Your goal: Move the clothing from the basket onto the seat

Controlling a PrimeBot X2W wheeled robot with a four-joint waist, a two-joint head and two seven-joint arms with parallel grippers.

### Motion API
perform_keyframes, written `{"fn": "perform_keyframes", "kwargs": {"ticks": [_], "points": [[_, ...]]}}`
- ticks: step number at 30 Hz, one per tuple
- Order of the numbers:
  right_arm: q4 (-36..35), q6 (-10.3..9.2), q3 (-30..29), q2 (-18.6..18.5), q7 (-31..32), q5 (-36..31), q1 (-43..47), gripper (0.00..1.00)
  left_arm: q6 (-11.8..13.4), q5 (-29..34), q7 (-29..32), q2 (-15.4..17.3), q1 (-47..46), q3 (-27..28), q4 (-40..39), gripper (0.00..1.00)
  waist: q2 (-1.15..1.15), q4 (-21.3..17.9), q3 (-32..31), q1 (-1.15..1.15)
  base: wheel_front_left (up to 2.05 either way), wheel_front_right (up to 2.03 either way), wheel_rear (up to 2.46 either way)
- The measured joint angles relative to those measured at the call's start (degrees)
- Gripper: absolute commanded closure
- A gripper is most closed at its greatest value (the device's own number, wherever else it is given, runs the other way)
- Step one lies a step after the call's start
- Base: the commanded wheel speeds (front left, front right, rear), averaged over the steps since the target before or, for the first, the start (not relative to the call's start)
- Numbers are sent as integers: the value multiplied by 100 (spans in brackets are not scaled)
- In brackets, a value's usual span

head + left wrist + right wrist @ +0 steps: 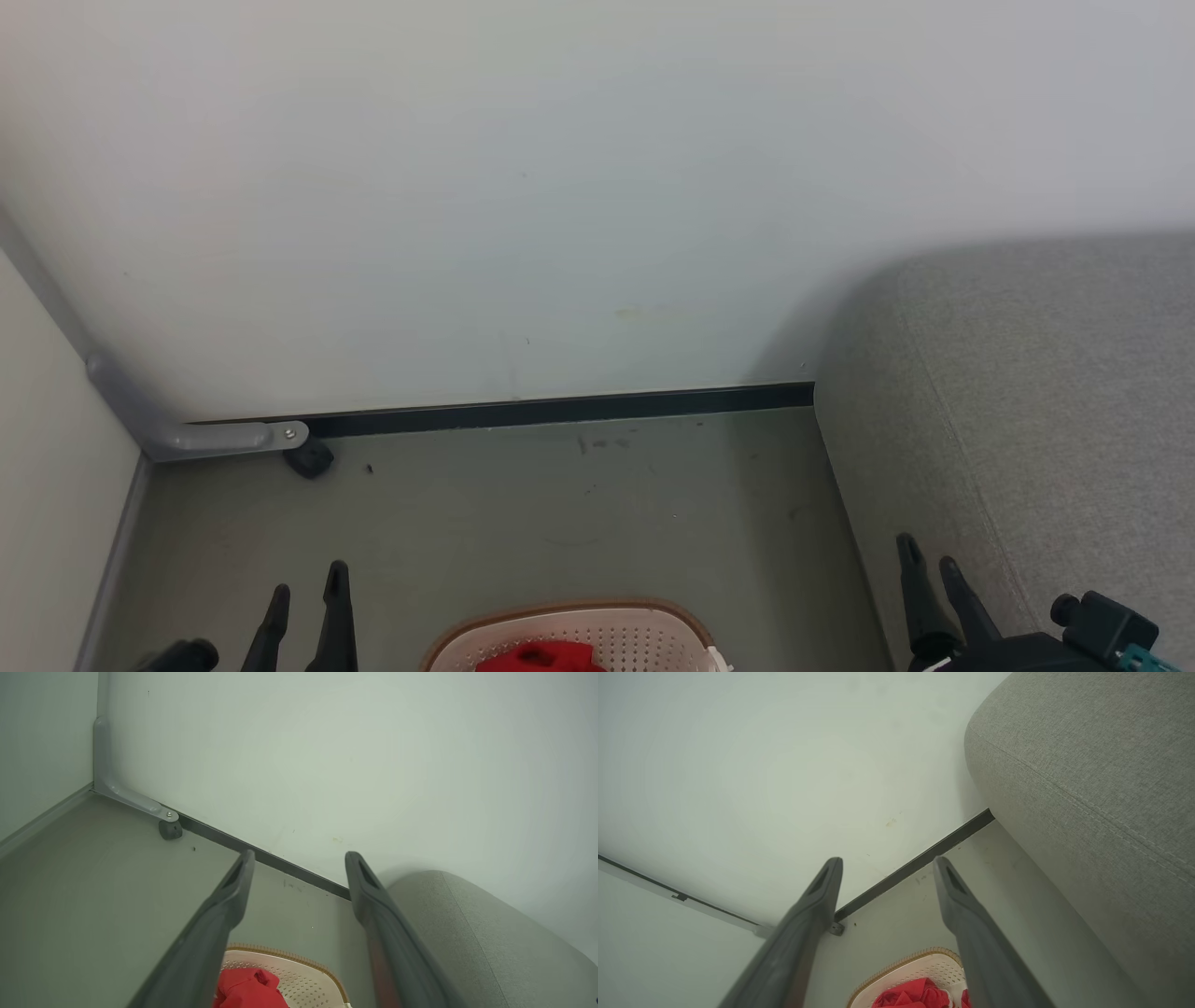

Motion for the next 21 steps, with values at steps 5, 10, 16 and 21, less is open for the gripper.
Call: {"fn": "perform_keyframes", "kwargs": {"ticks": [5,10,16,21], "points": [[-2,-58,181,-64,-102,-405,-4,0,70,509,-111,23,4,-83,2,0,0,-1,17,0,0,0,0],[4,-99,339,-107,-208,-782,-19,0,147,944,-208,49,11,-120,3,0,0,-1,35,0,0,0,0],[45,-152,537,-171,-326,-1205,-103,0,207,1494,-335,81,12,-169,4,0,0,-3,53,0,0,0,0],[55,-196,692,-190,-428,-1555,-119,0,304,1929,-427,107,13,-236,5,0,0,-8,68,0,0,0,0]]}}
